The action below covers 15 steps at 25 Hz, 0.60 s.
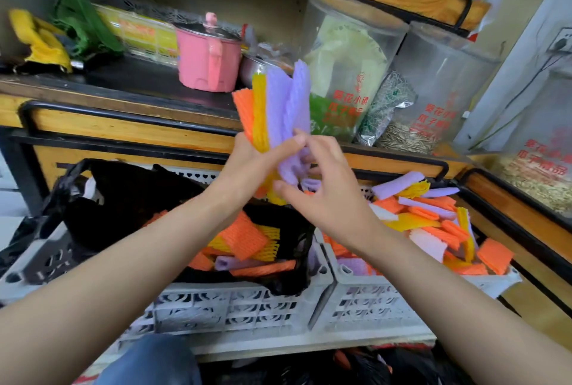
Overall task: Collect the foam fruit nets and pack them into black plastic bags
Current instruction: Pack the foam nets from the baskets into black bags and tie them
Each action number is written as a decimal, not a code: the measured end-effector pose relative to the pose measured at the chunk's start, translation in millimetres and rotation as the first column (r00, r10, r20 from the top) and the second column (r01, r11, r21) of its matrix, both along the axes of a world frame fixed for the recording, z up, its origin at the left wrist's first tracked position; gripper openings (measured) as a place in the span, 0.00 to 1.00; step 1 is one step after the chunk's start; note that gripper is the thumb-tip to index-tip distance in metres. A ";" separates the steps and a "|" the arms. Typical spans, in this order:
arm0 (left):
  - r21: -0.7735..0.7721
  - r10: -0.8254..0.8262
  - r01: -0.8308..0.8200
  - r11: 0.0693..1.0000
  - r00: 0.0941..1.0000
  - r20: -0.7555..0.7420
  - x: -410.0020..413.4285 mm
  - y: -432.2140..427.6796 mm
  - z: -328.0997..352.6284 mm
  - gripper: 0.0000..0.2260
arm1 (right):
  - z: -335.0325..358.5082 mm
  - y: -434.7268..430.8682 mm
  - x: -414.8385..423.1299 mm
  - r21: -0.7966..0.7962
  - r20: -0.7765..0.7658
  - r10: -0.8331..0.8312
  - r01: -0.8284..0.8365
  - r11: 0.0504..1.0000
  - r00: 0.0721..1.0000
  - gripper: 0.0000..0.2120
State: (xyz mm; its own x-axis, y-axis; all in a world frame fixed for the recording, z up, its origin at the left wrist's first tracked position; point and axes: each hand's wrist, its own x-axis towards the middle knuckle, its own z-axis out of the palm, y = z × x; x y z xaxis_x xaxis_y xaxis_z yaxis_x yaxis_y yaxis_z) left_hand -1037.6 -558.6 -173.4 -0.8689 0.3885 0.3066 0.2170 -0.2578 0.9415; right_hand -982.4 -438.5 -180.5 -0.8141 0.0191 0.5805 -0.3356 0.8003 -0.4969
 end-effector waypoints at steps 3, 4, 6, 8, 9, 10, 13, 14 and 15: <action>-0.043 0.165 -0.163 0.986 0.986 0.035 -7.9 -27.0 -9.5 0.09 | -5.9 -20.2 2.0 -0.036 0.087 0.130 -0.127 0.991 0.988 0.28; -0.119 0.240 -0.236 0.964 0.970 0.025 -12.1 -35.6 -13.5 0.13 | -9.5 -23.2 2.4 -0.051 0.123 0.153 -0.147 0.988 0.981 0.26; -0.243 0.335 -0.333 0.911 0.941 -0.033 -20.5 -50.6 -22.4 0.19 | -21.6 -22.1 3.9 -0.005 0.155 0.099 -0.100 0.995 0.983 0.24; -0.293 0.350 -0.367 0.883 0.930 -0.111 -26.7 -63.8 -28.6 0.20 | -36.8 -13.2 3.4 0.144 0.088 -0.115 0.102 0.984 0.989 0.26; -0.326 0.337 -0.376 0.867 0.926 -0.171 -28.0 -68.9 -30.8 0.20 | -43.6 -7.7 3.3 0.246 0.082 -0.228 0.202 0.948 0.970 0.29; -0.374 0.311 -0.388 0.842 0.917 -0.250 -28.8 -71.9 -33.1 0.20 | -51.1 -1.0 3.4 0.349 0.121 -0.321 0.263 0.899 0.939 0.31; -0.480 0.200 -0.425 0.767 0.870 -0.451 -25.8 -73.6 -40.5 0.21 | -66.0 17.8 1.8 0.421 0.396 -0.465 0.294 0.858 0.792 0.27; -0.486 0.173 -0.413 0.770 0.869 -0.464 -23.6 -73.2 -43.5 0.25 | -67.3 24.0 1.8 0.380 0.451 -0.463 0.305 0.873 0.763 0.22; -0.486 0.152 -0.389 0.783 0.877 -0.456 -20.5 -73.1 -45.8 0.28 | -66.0 28.3 0.9 0.359 0.479 -0.464 0.317 0.878 0.745 0.17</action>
